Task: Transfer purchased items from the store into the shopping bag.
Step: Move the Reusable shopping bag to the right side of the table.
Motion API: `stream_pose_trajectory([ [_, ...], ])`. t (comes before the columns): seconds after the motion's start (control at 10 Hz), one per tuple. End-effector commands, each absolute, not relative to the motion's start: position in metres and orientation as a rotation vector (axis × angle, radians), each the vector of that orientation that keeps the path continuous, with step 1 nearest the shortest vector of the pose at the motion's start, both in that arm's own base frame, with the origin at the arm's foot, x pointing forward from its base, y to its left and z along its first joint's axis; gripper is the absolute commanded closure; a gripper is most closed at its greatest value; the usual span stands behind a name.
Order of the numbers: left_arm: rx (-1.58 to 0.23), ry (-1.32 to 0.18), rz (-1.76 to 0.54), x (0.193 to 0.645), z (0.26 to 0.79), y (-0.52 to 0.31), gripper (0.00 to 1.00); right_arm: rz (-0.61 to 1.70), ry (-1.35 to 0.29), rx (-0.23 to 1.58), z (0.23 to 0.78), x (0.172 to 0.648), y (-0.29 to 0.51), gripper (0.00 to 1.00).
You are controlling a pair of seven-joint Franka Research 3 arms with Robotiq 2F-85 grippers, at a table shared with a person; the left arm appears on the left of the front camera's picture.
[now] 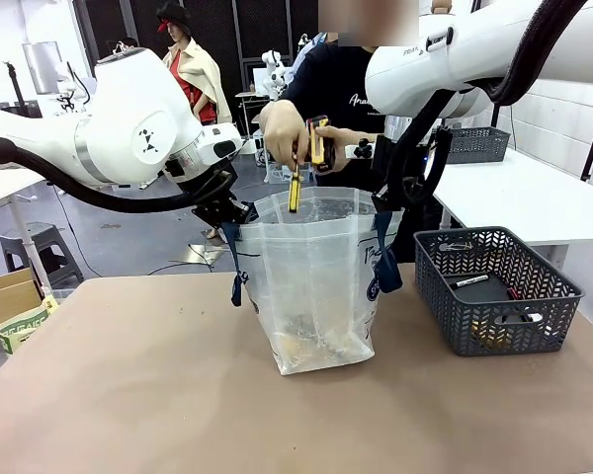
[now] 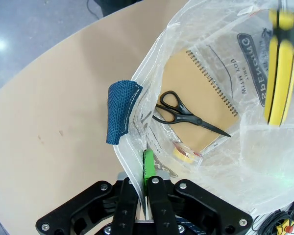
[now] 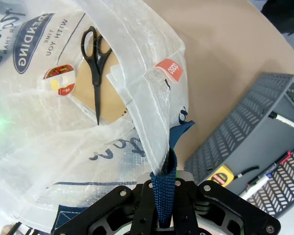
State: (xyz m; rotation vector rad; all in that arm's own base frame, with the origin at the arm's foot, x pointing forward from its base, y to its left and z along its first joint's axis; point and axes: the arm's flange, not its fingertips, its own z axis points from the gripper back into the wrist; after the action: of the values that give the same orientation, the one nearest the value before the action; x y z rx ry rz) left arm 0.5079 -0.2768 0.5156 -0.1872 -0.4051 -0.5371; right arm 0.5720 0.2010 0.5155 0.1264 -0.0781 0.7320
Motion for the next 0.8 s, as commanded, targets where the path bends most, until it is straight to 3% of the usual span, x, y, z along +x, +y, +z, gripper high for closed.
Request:
stream_pose_trajectory([
  [0.0, -0.181, -0.407, -0.531, 0.5085, 0.5157, -0.2755, 1.0, 0.728, -0.078, 0.126, 0.515, 0.572, 0.2003, 1.0],
  [0.7, -0.181, -0.407, -0.531, 0.5085, 0.5157, -0.2755, 1.0, 0.728, -0.078, 0.126, 0.515, 0.572, 0.2003, 1.0],
])
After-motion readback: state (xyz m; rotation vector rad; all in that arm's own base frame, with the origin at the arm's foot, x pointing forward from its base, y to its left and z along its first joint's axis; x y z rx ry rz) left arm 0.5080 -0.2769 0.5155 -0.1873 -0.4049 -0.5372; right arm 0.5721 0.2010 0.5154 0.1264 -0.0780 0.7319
